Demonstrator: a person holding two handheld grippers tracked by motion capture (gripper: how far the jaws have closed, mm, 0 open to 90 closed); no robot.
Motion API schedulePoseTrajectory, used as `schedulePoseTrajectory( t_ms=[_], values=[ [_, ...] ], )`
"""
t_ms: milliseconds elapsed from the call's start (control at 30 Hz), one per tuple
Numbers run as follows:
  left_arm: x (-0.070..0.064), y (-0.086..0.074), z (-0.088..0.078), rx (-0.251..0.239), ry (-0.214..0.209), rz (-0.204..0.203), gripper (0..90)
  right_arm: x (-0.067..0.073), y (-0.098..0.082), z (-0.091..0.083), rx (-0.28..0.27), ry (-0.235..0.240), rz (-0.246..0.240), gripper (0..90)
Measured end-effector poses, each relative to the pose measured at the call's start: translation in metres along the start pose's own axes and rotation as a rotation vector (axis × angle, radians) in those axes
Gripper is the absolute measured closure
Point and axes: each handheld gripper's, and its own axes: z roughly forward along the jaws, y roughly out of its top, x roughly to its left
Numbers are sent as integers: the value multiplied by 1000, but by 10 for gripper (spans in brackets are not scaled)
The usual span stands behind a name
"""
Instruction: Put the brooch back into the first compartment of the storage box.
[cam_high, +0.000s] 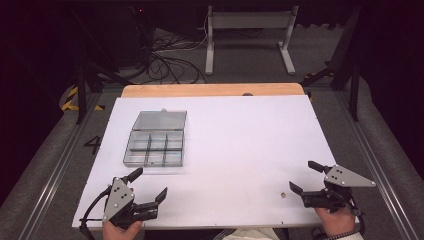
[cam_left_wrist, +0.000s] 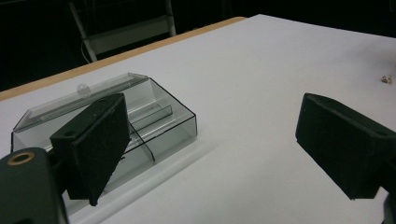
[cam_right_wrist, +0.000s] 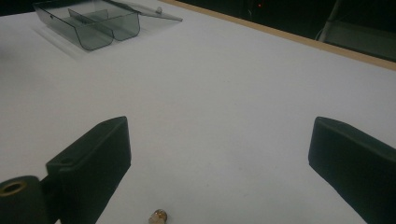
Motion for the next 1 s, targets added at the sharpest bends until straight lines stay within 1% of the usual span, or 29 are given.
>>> schedulePoseTrajectory(
  t_ms=[300, 500, 700, 1000],
  values=[
    [-1, 3, 2, 15, -8, -3, 107, -1, 0, 1, 1, 0, 4, 65],
    [-5, 8, 7, 32, -21, 21, 107, -1, 0, 1, 2, -1, 7, 65],
    [-10, 15, 16, 49, -49, 26, 107, -1, 0, 2, 7, 2, 7, 65],
    [-25, 29, 30, 63, -82, 78, 102, -1, -1, 2, 8, 4, 7, 65]
  ],
)
